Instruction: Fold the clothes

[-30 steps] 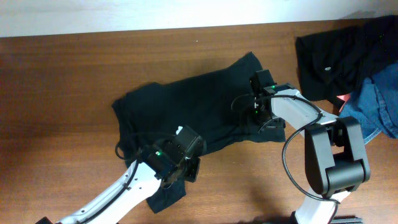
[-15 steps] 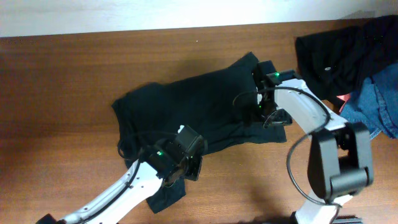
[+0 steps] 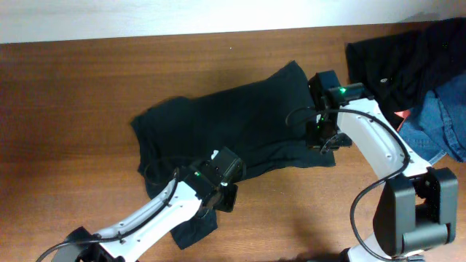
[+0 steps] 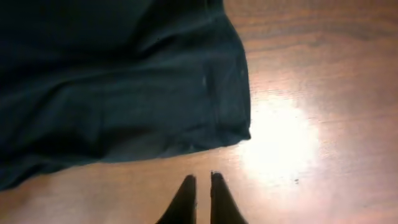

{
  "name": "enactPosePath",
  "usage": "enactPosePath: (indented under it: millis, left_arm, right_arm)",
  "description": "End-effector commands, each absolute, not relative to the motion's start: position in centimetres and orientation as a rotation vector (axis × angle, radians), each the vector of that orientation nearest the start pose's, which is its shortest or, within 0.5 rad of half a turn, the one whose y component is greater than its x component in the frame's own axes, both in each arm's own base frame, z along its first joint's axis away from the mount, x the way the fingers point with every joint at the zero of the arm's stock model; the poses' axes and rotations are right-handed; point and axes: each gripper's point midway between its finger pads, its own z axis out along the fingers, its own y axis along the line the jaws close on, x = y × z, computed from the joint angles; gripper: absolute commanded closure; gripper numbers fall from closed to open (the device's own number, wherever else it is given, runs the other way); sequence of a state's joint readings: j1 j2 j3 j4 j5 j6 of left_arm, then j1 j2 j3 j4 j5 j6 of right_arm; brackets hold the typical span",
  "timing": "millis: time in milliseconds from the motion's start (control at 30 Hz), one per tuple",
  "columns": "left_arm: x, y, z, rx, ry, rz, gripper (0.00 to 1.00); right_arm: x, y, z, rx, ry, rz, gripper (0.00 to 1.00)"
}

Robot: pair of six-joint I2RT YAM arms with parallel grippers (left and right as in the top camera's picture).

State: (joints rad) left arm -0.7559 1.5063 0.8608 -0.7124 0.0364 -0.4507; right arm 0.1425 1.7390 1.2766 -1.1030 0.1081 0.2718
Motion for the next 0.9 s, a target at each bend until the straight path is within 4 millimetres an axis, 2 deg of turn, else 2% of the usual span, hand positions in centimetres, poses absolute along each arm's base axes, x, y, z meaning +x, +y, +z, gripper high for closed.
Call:
enactPosePath:
  millis: [0, 133, 367, 500, 667, 867]
  left_arm:
    - [20.3, -19.8, 3.2, 0.441, 2.959, -0.211, 0.60]
    - [20.5, -19.9, 3.3, 0.440, 2.951, -0.218, 0.60]
    - [20.7, -20.2, 3.3, 0.438, 2.940, -0.234, 0.60]
    - [20.7, -20.2, 3.3, 0.438, 2.940, -0.234, 0.60]
    - [20.6, -20.2, 3.3, 0.439, 2.943, -0.231, 0.60]
    - [20.6, -20.2, 3.3, 0.439, 2.944, -0.231, 0.60]
  right_arm:
    - [30.1, 2.5, 6.0, 0.222, 3.121, -0.166, 0.96]
    - [29.7, 2.9, 5.2, 0.222, 3.135, -0.133, 0.96]
    - [28.5, 2.9, 2.1, 0.221, 3.136, -0.120, 0.96]
    - [27.7, 2.8, 1.1, 0.221, 3.149, -0.122, 0.96]
    - [27.9, 2.8, -0.6, 0.220, 3.104, -0.103, 0.96]
    - [27.5, 3.2, -0.9, 0.150, 3.121, -0.068, 0.96]
